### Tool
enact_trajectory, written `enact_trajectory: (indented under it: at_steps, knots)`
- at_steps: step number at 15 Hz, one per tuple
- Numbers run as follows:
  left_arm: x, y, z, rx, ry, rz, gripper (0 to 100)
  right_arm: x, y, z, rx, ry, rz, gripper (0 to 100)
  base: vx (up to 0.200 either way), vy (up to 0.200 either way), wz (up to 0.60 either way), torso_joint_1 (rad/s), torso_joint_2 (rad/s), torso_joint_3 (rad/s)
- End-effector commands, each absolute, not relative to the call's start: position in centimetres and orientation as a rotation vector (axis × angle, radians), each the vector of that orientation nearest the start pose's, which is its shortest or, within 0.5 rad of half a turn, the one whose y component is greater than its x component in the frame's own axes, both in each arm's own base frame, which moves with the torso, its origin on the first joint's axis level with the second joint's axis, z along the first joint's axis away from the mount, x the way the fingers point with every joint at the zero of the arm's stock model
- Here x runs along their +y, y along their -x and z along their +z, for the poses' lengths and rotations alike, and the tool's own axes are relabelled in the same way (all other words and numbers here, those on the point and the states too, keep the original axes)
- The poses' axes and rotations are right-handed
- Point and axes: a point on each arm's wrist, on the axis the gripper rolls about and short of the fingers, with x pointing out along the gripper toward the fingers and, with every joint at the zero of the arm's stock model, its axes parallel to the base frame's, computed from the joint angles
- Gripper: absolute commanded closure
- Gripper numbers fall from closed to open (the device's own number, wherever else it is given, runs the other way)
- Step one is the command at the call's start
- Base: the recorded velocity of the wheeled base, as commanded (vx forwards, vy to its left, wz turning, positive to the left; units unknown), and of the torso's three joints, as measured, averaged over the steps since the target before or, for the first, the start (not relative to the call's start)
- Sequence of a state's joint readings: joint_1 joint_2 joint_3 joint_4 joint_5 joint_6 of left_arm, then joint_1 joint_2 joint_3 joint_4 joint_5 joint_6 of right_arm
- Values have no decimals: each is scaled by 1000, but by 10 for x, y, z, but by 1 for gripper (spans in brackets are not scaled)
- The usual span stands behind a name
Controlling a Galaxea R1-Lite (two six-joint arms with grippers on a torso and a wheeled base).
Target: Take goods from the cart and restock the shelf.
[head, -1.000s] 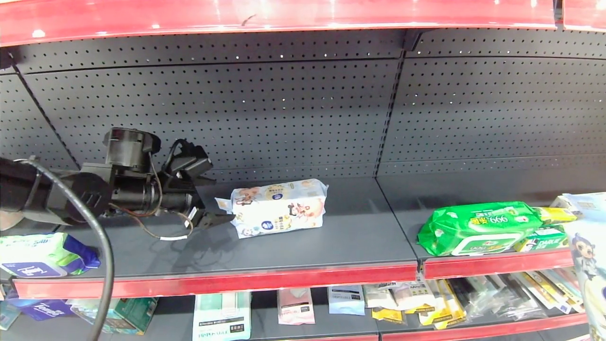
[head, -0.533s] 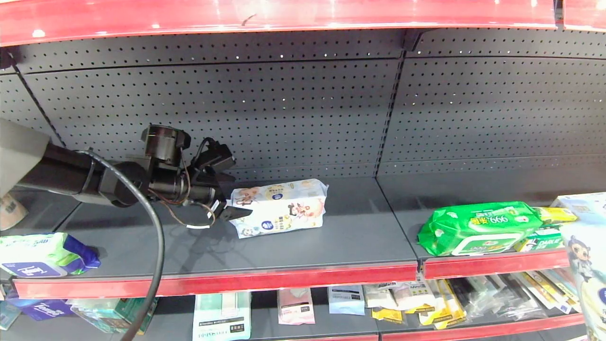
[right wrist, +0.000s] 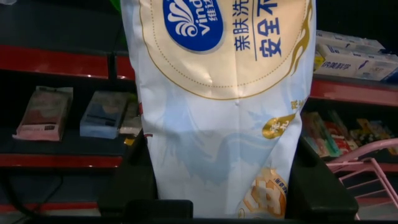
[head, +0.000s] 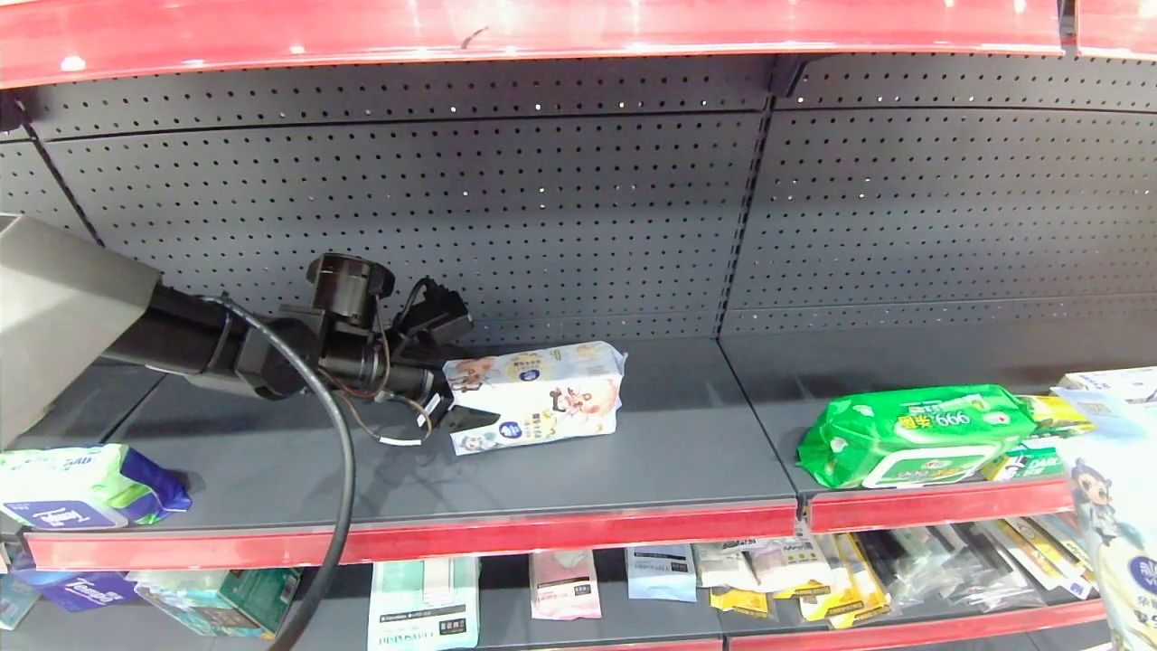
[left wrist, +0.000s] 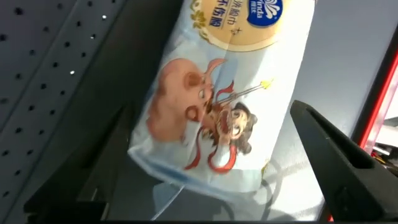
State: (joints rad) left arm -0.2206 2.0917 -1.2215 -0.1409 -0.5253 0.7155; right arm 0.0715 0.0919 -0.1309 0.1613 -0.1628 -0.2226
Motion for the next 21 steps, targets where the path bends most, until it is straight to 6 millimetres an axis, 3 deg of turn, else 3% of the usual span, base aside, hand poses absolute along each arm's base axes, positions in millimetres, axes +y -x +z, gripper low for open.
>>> enact_trajectory:
  at_steps: [1,4,5,10,15,21]
  knots:
    - [-101,-383,104,454,-540,-947,0,-5,25,96,138,237,-76,100,0,0,0,0,0,0]
    - [-103,-387,106,443,-544,-945,0,-5,24,94,144,238,-75,100,0,0,0,0,0,0]
    - [-104,-387,104,445,-543,-948,100,-5,24,94,144,238,-75,100,0,0,0,0,0,0]
    - [-104,-383,99,455,-563,-975,100,-5,24,92,151,239,-74,100,0,0,0,0,0,0]
    - [-84,-368,108,419,-616,-1043,100,-5,23,91,142,238,-75,100,0,0,0,0,0,0]
    - [-57,-330,104,370,-698,-1120,100,-5,23,90,145,236,-75,100,0,0,0,0,0,0]
